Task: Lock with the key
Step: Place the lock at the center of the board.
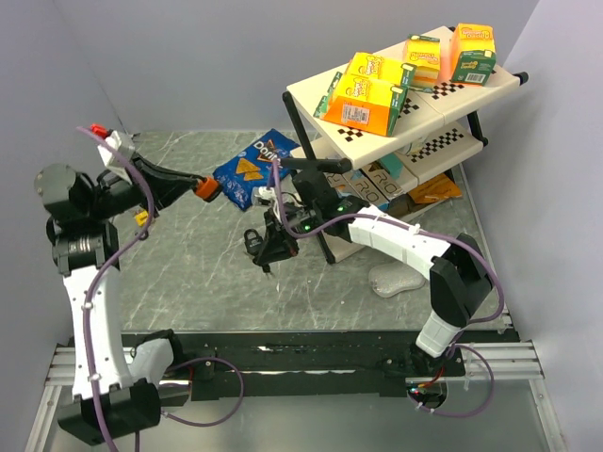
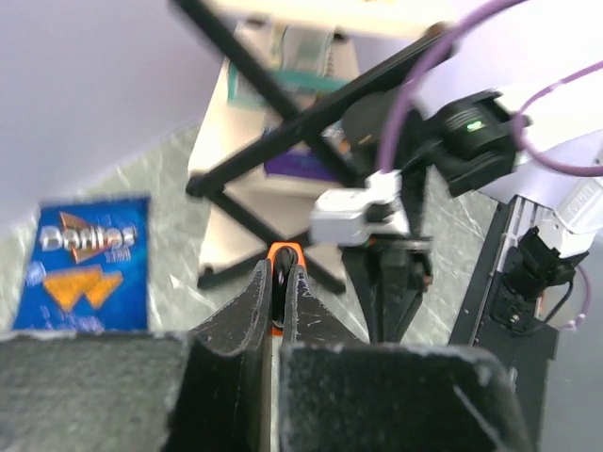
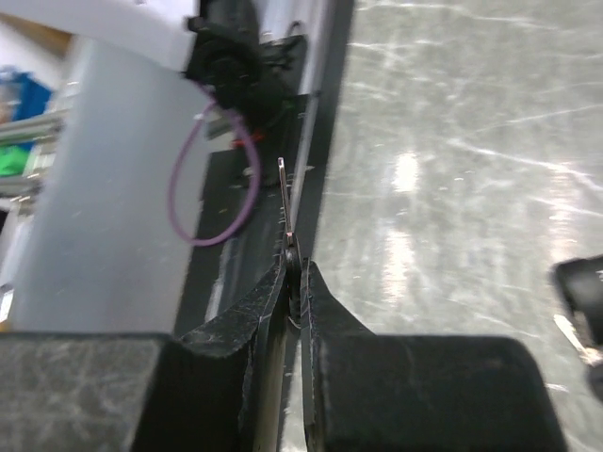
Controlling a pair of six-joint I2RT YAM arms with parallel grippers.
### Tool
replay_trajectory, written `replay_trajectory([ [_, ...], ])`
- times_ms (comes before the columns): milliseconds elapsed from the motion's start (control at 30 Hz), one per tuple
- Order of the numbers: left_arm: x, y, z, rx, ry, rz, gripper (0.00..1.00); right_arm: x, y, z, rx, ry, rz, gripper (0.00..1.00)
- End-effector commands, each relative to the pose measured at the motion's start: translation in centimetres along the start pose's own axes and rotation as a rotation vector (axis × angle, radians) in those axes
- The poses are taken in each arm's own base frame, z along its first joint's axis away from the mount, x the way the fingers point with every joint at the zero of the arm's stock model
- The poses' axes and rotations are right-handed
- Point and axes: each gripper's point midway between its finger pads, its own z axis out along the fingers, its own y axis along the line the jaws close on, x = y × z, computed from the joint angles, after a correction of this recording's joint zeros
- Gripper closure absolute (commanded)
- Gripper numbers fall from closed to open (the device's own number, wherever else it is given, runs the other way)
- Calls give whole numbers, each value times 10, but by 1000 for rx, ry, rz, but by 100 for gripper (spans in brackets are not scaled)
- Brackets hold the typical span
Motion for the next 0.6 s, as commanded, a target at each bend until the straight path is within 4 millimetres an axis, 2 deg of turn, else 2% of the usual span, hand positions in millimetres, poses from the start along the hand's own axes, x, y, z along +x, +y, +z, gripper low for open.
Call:
replay_trajectory([
  [0, 39, 33, -1, -72, 101, -79, 99, -33, -9, 2, 124, -37, -108, 100],
  [33, 43, 38, -1, -87, 120, -88, 99, -34, -12, 4, 155, -38, -118, 100],
  [67, 58, 39, -4, -95, 159, -137, 99, -38, -22, 3, 216, -48, -132, 100],
  [100, 68, 49, -4, -101, 188, -124, 99, -38, -28, 4, 249, -49, -134, 100],
  [167, 89, 52, -9, -104, 256, -136, 99, -40, -42, 4, 316, -62, -140, 100],
  [367, 155, 67, -23, -116, 417, -181, 99, -37, -73, 16, 414, -66, -153, 100],
  [400, 167, 63, -26, -107, 443, -218, 99, -42, -75, 17, 418, -87, -164, 100],
  [467, 184, 61, -29, -74, 476, -225, 99, -38, -79, 23, 408, -85, -145, 100],
  [500, 195, 54, -33, -57, 503, -272, 99, -43, -81, 25, 404, -106, -160, 100],
  [567, 215, 53, -37, -20, 541, -284, 99, -42, -84, 29, 396, -106, -149, 100],
])
